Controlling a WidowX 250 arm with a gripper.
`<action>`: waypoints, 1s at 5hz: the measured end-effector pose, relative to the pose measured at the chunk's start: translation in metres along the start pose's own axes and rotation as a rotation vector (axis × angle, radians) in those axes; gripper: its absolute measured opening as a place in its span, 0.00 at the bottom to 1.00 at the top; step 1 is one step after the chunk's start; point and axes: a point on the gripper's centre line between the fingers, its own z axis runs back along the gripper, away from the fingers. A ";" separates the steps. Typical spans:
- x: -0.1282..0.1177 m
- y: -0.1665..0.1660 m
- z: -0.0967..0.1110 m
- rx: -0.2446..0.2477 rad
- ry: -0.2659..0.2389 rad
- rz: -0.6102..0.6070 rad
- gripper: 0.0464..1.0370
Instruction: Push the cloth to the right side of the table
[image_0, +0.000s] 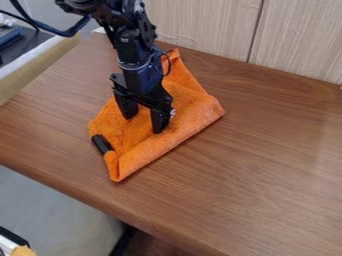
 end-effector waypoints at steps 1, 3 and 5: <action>0.005 -0.009 -0.001 -0.010 0.010 -0.018 0.96; 0.023 -0.060 0.000 -0.041 0.015 -0.095 0.96; 0.036 -0.112 -0.002 -0.088 0.014 -0.189 0.96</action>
